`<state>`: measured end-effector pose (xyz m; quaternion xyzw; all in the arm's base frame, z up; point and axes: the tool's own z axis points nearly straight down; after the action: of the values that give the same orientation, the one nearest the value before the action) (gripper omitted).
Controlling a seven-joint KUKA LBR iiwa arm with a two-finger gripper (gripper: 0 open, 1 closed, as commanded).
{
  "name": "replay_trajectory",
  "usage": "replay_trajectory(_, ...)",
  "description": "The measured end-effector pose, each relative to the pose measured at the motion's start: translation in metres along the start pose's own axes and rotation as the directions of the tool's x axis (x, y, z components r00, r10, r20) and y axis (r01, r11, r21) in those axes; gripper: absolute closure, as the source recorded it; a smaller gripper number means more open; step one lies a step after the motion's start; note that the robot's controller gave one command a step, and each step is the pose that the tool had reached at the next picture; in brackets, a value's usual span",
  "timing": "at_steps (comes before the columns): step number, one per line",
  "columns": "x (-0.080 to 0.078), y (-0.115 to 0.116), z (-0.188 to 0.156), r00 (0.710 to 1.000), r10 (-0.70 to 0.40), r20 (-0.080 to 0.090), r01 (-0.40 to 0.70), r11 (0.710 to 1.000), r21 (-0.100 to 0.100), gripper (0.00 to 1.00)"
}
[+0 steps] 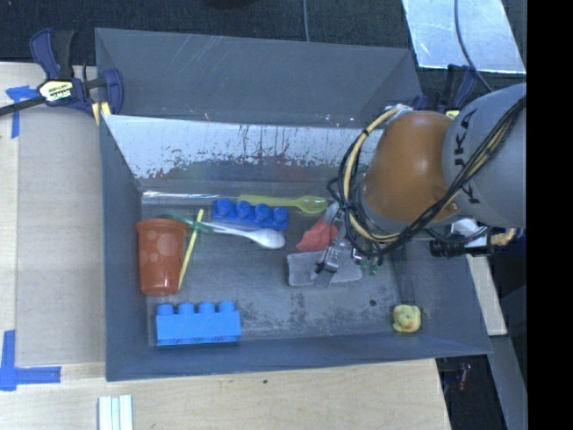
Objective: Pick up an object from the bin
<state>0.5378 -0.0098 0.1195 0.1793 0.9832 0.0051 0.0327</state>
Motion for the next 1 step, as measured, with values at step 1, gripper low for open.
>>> replay_trajectory(1, -0.0188, -0.0011, 0.0327, 0.996, -0.087, -0.003, 0.087, 0.996, -0.002, 1.00)
